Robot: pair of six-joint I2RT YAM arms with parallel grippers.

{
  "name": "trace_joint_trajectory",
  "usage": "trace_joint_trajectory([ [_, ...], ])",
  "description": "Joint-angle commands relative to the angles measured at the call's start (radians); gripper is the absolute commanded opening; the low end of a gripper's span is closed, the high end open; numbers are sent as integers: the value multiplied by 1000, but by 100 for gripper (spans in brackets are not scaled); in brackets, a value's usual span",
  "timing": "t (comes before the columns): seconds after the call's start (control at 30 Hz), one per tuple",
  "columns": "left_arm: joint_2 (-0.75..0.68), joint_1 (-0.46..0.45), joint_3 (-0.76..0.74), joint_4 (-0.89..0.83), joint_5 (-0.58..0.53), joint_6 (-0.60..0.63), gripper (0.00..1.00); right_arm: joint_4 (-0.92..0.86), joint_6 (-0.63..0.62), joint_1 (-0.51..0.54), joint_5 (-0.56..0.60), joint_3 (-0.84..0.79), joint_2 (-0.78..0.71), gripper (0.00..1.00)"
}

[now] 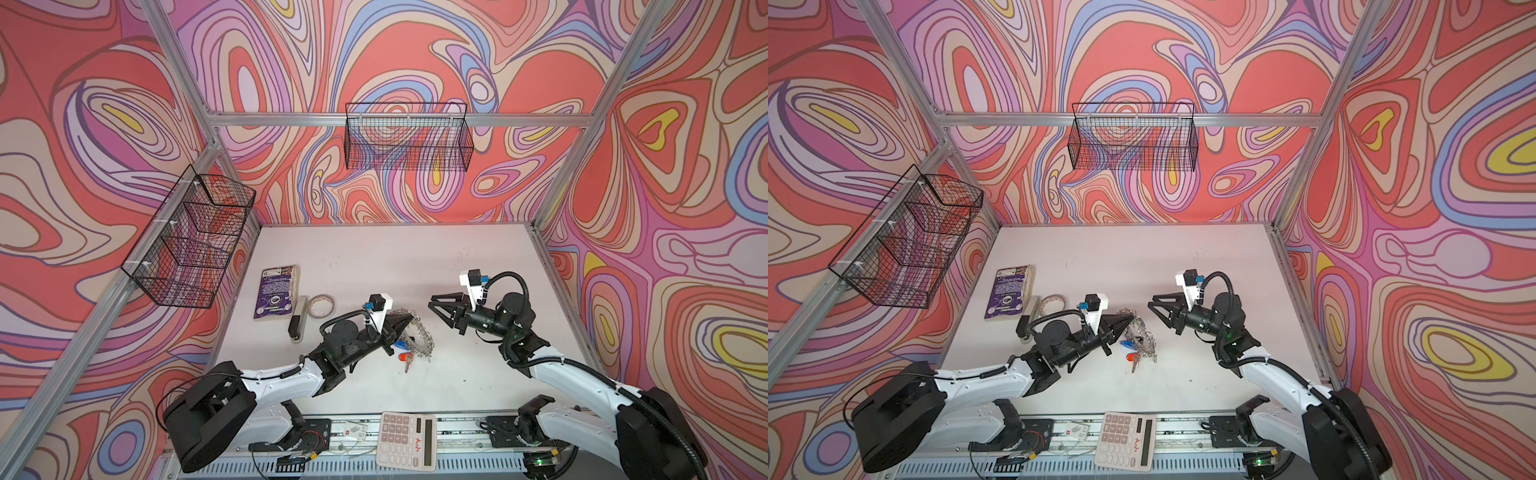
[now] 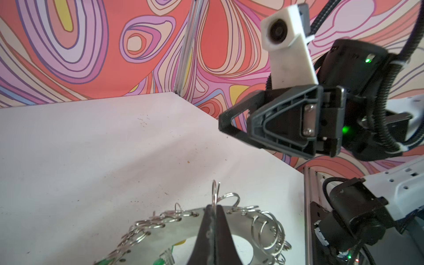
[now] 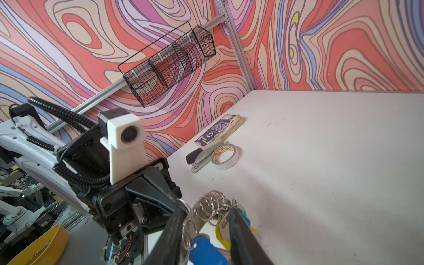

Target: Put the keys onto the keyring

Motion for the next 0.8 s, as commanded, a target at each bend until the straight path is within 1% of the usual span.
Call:
trace_joint_trajectory([
  [0.0,36,56,16,279,167,-136,0,101,5,-4,-64,3,31,36],
  [0.17,75,85,55,283,280,-157,0,173,54,-3,-139,16,87,36],
  [0.3,98,92,78,284,315,-176,0,249,100,-3,-193,25,133,35],
  [0.4,103,94,86,283,334,-176,0,248,96,-3,-202,40,160,32],
  [0.53,117,94,96,286,348,-183,0,369,175,-3,-232,32,197,26],
  [0.77,125,94,113,286,366,-188,0,368,176,-3,-235,26,204,18],
])
